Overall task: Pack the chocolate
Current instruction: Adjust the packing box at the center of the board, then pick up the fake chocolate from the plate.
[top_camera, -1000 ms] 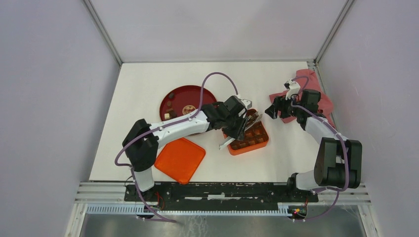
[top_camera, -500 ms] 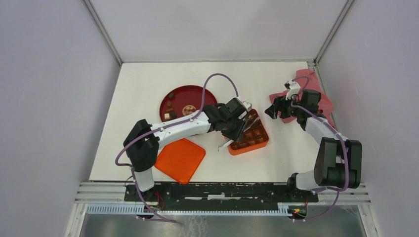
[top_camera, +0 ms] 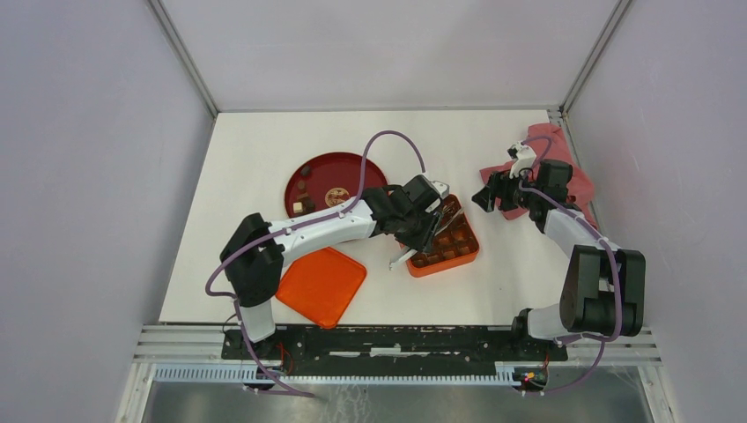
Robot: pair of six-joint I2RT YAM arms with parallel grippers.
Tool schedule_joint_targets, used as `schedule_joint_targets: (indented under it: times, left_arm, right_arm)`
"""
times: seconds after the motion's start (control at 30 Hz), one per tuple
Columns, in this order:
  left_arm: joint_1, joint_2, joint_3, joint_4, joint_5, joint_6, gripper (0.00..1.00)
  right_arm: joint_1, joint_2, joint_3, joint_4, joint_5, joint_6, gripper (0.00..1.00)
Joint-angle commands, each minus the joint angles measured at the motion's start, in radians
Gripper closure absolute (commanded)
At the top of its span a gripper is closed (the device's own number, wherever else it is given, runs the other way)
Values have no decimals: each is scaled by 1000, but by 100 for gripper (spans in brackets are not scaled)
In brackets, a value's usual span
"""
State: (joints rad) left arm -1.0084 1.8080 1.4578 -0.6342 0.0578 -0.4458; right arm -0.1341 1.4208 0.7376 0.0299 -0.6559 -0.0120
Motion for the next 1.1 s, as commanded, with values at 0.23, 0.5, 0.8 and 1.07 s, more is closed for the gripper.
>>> schedule_joint_targets:
  times: [0.23,0.5,0.8,1.07]
  left_arm:
    - [4,-104,10,97,-32,-6,61]
    - [95,-237,-68,60,-14,-6,61]
    - [369,-457,-229,-136,8,55,61]
    - [528,-486,-284,-284,-7,46,61]
  right_arm:
    - [-7,-37,5,25,-43,-11,21]
    - [-6,-71,18,-2,-72,-57,21]
    - [-7,-75,25,-7,-98,-63,21]
    - [1,-61,42,-17,-123,-71,21]
